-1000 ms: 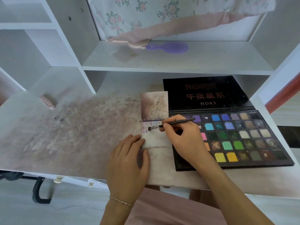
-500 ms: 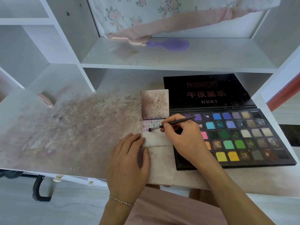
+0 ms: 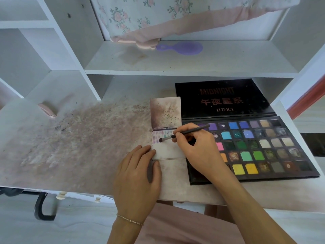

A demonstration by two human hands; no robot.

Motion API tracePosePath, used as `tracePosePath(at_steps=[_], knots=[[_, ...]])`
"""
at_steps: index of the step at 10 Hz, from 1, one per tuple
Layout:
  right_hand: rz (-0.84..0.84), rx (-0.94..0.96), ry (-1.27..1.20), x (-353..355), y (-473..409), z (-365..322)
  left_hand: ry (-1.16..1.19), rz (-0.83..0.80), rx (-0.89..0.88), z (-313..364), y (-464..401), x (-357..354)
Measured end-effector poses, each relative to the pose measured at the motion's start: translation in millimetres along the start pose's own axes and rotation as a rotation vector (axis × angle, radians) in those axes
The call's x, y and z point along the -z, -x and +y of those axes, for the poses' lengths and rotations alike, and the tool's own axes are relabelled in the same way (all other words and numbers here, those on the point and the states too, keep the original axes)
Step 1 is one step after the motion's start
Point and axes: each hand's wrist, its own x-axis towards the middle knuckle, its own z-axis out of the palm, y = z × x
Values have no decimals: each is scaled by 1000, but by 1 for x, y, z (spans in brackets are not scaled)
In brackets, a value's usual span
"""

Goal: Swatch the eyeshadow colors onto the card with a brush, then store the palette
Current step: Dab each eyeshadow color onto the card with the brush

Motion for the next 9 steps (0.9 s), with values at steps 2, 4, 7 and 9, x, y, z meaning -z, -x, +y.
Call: tracePosePath(at_steps=[2, 4, 7, 9], knots=[[-3, -6, 2, 0, 0, 0, -3, -3, 1, 0, 0, 1], [-3, -11, 5, 1, 1, 0, 2, -9, 4, 0, 0, 0], [-5, -19, 7, 0, 0, -1, 9, -10, 5, -1, 1, -1], [19, 15, -33, 1, 0, -3, 7, -16, 10, 0, 1, 0]])
